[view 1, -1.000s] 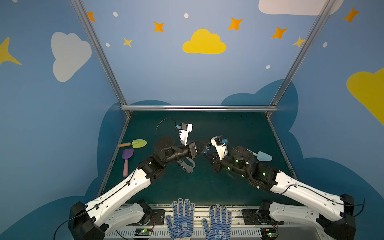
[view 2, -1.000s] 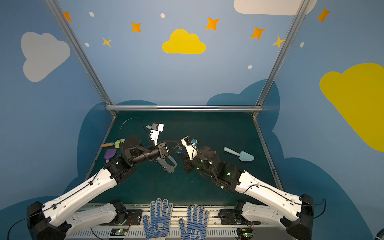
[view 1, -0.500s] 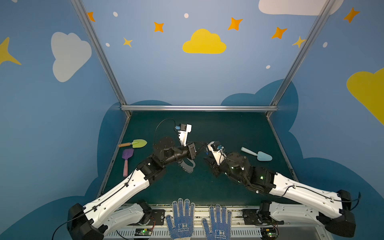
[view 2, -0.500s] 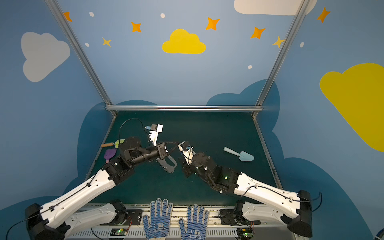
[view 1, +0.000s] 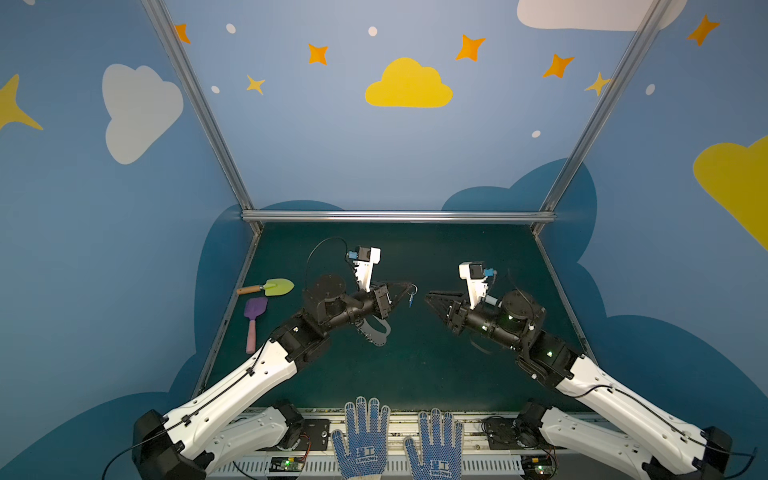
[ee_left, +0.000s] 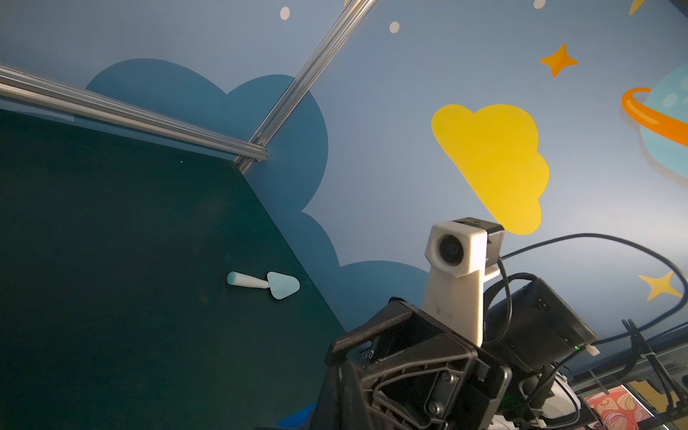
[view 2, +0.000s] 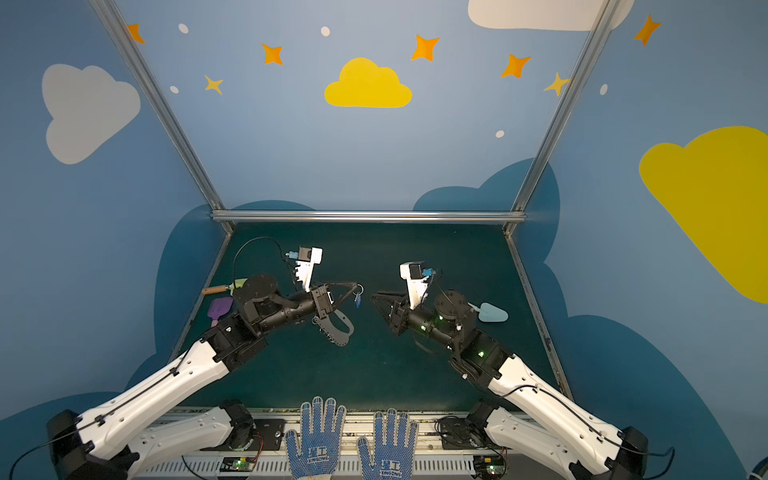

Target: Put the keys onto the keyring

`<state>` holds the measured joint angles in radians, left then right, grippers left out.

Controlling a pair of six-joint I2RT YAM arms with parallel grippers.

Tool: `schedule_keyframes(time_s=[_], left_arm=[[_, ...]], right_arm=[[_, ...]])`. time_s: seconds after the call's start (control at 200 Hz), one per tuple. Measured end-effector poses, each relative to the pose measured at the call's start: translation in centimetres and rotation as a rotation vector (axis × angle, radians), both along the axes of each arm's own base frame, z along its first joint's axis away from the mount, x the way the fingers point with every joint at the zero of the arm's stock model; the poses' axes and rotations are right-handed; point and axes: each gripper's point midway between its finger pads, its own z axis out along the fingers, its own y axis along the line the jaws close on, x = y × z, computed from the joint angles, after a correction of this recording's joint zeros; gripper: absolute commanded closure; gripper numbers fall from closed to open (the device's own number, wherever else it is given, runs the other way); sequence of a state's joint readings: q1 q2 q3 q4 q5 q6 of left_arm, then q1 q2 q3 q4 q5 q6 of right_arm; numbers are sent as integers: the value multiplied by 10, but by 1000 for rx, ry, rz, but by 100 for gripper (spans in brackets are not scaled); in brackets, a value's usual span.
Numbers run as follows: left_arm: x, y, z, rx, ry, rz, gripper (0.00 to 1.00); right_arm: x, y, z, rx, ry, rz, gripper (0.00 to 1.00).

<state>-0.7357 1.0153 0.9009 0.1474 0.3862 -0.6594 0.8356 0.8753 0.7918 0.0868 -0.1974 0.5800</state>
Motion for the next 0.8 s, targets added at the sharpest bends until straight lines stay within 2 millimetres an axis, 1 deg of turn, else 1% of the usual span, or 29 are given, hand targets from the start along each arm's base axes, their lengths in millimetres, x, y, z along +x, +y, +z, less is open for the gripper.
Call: schedule_keyframes(time_s=[0.135,0.19,0.391,0.461,0.581,0.646,0.741,0.796], left_arm=[[0,0,2,-5,-5,-2,96],[0,0,2,-5,-5,-2,96],[-1,-1,2,-8,-8,-5,96],[-1,-1,3,-12,-10,-6,96],[-2,-2,6,-22,-18,-8,96],[-2,-2,7,-24,-20,-9,96],[-2,-2,7,-24,-20,-9,96],[-2,-2,6,-23,-19,-10,96]], right_arm=[[1,7,10,107,50,65,66],[1,10,11,137,68,91,66],[-4,20,14,208,122,168,74],[-5,21,17,221,127,180,75],[-6,22,20,237,132,191,81],[-5,22,20,240,136,191,85],[-3,24,17,241,150,190,86],[-1,24,16,239,156,189,88]])
